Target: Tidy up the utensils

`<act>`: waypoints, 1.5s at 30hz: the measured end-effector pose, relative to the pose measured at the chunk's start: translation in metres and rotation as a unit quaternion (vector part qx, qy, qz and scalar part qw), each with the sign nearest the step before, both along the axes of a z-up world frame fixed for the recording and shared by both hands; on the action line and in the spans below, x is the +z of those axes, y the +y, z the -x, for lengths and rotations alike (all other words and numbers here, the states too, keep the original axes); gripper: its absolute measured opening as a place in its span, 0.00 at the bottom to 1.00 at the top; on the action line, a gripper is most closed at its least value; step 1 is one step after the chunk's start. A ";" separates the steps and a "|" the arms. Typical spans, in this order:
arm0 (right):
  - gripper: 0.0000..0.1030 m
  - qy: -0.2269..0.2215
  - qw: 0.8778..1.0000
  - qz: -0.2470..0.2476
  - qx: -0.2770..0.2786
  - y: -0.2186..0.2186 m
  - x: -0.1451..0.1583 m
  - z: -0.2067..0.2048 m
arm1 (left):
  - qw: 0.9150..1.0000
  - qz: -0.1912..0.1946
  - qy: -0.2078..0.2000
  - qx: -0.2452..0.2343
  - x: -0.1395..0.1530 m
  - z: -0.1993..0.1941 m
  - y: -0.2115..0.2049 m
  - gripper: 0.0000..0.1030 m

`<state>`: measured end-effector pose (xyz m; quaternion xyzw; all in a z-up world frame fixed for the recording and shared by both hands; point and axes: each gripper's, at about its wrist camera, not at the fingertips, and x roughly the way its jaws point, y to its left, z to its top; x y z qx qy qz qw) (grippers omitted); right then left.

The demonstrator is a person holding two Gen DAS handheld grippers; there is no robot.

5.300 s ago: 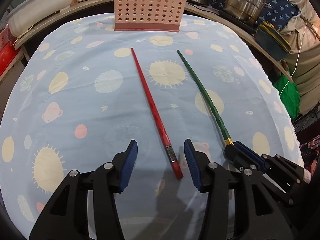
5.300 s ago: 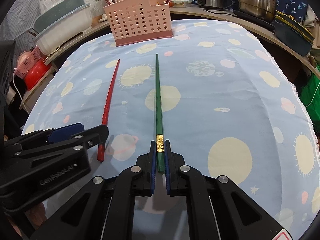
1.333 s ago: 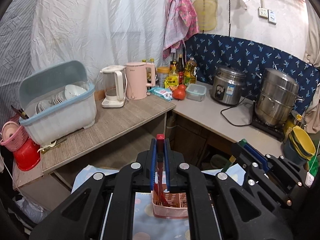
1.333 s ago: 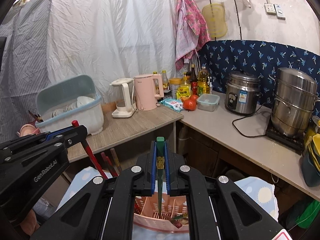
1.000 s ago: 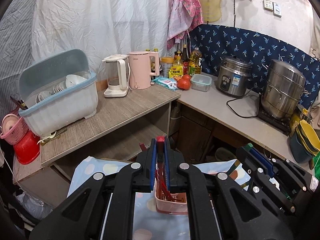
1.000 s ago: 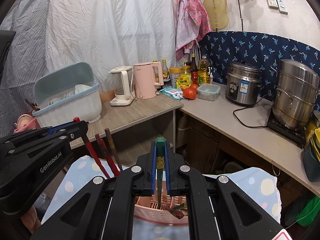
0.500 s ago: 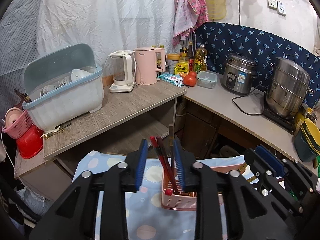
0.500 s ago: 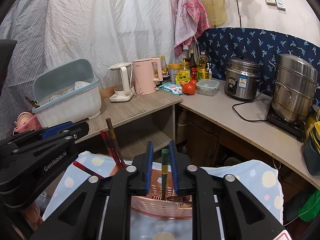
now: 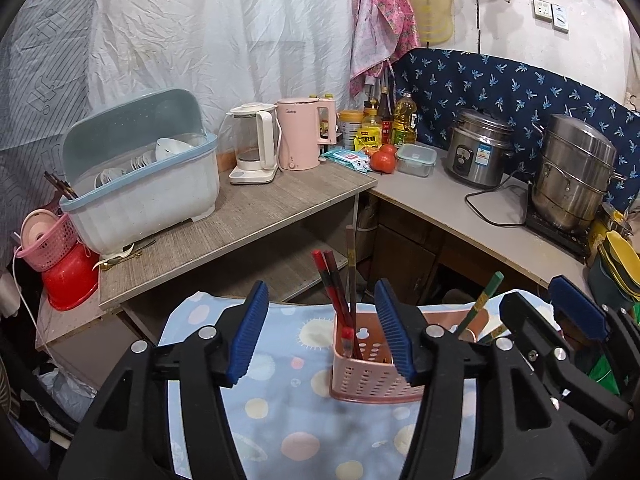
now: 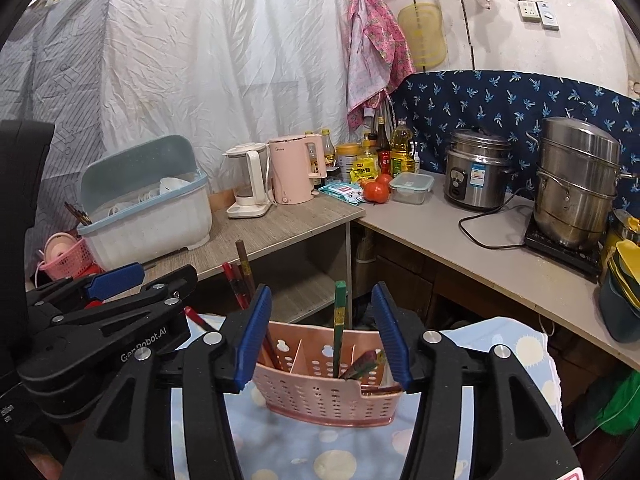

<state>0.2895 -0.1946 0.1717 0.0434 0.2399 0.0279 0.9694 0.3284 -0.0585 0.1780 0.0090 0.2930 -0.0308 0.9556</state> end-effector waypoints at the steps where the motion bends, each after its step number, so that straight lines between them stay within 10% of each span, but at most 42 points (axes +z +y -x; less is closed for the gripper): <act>1: 0.50 -0.001 1.000 -0.001 0.000 0.000 0.001 0.004 | 1.000 -0.001 0.000 0.001 0.000 0.003 0.001 0.53; 45: 0.80 0.091 0.995 -0.012 -0.034 0.007 -0.073 0.153 | 0.997 0.009 0.079 0.023 -0.081 0.145 0.029 0.84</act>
